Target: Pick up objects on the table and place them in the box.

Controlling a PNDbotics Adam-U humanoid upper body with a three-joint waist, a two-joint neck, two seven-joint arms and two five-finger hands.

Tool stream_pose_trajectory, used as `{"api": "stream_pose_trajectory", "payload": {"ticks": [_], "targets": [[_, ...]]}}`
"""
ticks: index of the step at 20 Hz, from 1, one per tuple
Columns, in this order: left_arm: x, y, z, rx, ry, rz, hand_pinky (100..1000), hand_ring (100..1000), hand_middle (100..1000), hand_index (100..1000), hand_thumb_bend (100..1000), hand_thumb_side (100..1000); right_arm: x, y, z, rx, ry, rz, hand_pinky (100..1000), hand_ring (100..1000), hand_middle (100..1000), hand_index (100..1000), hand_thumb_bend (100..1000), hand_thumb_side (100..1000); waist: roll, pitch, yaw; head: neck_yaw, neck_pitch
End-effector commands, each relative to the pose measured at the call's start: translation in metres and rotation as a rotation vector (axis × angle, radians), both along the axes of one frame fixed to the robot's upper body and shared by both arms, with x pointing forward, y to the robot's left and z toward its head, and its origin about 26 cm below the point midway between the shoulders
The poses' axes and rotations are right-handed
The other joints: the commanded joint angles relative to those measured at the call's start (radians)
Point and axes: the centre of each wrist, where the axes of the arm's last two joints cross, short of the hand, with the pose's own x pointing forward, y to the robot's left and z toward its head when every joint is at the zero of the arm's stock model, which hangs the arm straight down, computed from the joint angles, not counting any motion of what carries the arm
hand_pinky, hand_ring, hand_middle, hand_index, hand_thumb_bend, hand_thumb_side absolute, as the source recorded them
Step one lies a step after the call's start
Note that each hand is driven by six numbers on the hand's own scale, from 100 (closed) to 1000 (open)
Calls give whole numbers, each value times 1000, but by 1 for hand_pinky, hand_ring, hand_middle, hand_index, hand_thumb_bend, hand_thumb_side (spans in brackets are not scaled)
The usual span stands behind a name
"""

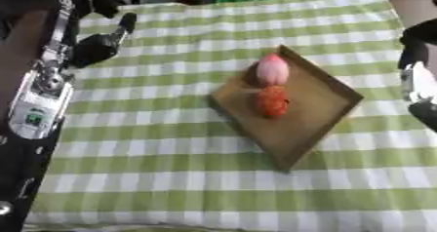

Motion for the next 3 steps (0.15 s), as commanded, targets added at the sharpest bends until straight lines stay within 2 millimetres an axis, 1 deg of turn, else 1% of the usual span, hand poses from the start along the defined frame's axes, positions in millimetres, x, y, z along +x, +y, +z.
{"api": "stream_pose_trajectory", "payload": {"ticks": [1,3], "targets": [[-2,2,10,11,-32,3,571,556,512,740,348,302,0,0,7,-8,-28,3,816,678,625,910,100,452,-2,-16,-2,-4,5],[-3,2,9,10,-33,3,571,555,511,739,347,301,0,0,7,-6,-28,4,816,678,625,908,100,452,-3,-18,-2,-8,5]]}}
